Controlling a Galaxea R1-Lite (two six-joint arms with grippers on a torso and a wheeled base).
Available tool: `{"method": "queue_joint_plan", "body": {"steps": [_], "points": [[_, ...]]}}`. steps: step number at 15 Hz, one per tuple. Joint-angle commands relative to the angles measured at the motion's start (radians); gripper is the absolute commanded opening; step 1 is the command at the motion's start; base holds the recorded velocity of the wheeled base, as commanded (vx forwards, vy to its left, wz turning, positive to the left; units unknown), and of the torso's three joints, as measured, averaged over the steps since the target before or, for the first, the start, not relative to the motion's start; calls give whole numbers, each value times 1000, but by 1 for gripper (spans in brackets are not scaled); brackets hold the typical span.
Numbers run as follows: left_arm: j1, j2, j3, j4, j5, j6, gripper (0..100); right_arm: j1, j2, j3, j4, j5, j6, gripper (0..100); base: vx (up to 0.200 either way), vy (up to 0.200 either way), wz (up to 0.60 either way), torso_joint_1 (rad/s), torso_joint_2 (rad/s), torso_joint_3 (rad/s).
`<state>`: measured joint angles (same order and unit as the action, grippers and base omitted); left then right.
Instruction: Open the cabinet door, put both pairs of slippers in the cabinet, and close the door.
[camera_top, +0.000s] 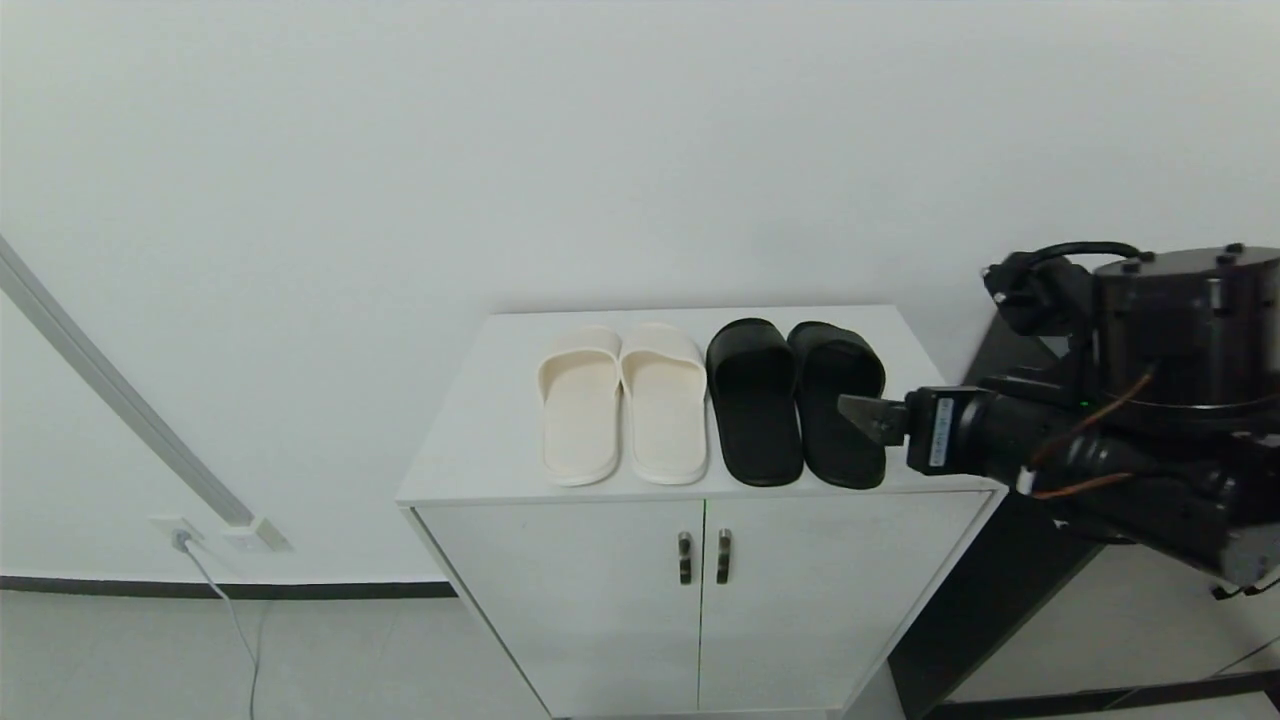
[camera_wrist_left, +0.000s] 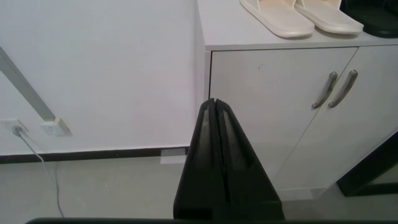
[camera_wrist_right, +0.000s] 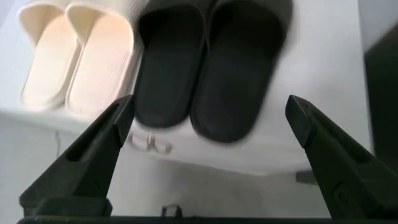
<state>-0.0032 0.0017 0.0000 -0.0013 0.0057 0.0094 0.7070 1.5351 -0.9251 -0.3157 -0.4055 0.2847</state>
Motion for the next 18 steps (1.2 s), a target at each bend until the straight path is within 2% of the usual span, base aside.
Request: {"method": "queue_joint_plan", "body": {"steps": [1, 7, 12, 18], "points": [[0, 1, 0, 0, 0, 0, 0, 9, 197, -98, -63, -58, 1, 100, 0, 0, 0, 0, 0, 0], [0, 1, 0, 0, 0, -2, 0, -12, 436, -245, -207, -220, -38, 100, 0, 0, 0, 0, 0, 0], [0, 1, 0, 0, 0, -2, 0, -64, 593, -299, -482, -231, -191, 100, 0, 0, 0, 0, 0, 0], [0, 1, 0, 0, -1, -5, 0, -101, 708, -474, -483, -220, -229, 100, 0, 0, 0, 0, 0, 0]]}}
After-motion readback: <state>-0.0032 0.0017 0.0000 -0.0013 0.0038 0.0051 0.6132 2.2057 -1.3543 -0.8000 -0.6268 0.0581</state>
